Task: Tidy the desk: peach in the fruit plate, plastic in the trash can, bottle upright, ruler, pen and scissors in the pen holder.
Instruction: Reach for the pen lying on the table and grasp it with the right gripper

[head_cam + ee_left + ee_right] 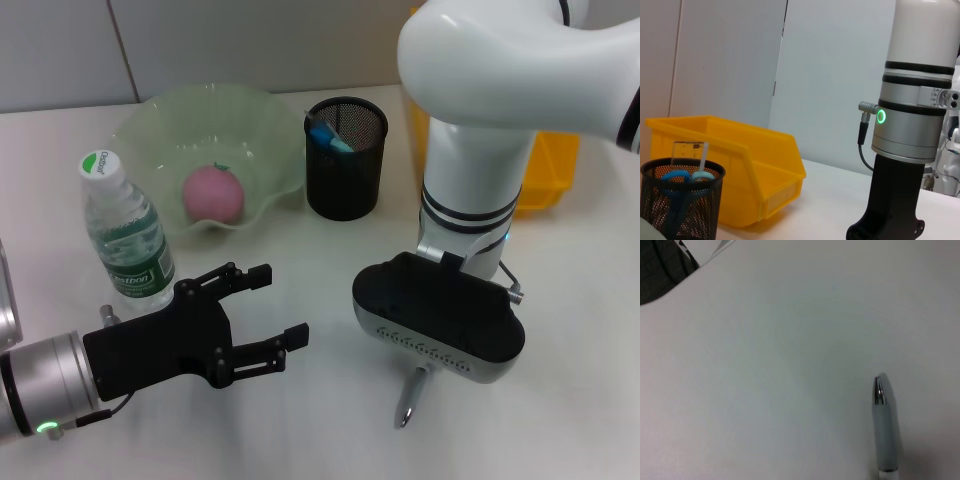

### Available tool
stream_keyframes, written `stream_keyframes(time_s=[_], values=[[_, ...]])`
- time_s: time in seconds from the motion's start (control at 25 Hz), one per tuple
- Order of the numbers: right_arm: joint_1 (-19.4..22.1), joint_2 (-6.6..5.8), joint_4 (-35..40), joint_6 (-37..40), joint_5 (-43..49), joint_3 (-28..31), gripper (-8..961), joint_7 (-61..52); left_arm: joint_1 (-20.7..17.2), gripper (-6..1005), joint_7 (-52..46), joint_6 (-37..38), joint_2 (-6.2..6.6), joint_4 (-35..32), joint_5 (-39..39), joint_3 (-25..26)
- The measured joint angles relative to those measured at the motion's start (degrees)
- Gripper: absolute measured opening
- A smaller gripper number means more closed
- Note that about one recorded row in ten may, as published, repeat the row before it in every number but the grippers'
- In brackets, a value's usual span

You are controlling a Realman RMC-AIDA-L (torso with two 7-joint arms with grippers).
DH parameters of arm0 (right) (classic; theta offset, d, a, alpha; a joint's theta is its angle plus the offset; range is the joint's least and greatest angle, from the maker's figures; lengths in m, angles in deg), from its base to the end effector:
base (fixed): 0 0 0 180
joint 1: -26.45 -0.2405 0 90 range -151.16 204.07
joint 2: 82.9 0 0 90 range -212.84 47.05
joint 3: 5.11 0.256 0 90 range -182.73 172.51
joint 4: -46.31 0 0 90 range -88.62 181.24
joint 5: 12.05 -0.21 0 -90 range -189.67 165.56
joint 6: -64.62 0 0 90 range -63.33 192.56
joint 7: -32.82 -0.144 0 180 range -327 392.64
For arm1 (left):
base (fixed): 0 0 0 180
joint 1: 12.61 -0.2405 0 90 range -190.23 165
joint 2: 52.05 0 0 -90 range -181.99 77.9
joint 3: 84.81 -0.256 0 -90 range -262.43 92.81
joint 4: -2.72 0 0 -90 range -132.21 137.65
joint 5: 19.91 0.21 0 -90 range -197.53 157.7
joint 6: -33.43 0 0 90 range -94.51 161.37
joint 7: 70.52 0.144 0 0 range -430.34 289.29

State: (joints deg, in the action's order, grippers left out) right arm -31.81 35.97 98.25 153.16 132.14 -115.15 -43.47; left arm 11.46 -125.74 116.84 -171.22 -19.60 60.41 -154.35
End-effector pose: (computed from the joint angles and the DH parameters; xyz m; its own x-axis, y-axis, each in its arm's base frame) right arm 0.1401 0.3436 -0.0893 0.3724 0.8303 0.4146 0.5366 -0.5571 0.6338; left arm -0.2605 0.2814 -0.0643 0.7485 0.1957 0.6336 0.3572 -0.9240 -0.1366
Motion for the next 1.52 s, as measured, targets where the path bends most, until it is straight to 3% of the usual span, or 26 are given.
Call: stream_keyframes(time_s=[1.52], values=[[-0.16,-0.15,0.53,-1.46,-0.35,-1.05,244,-0.06,-0.06,860,-0.33,0.09,0.0,0.0,-0.09,-0.04]])
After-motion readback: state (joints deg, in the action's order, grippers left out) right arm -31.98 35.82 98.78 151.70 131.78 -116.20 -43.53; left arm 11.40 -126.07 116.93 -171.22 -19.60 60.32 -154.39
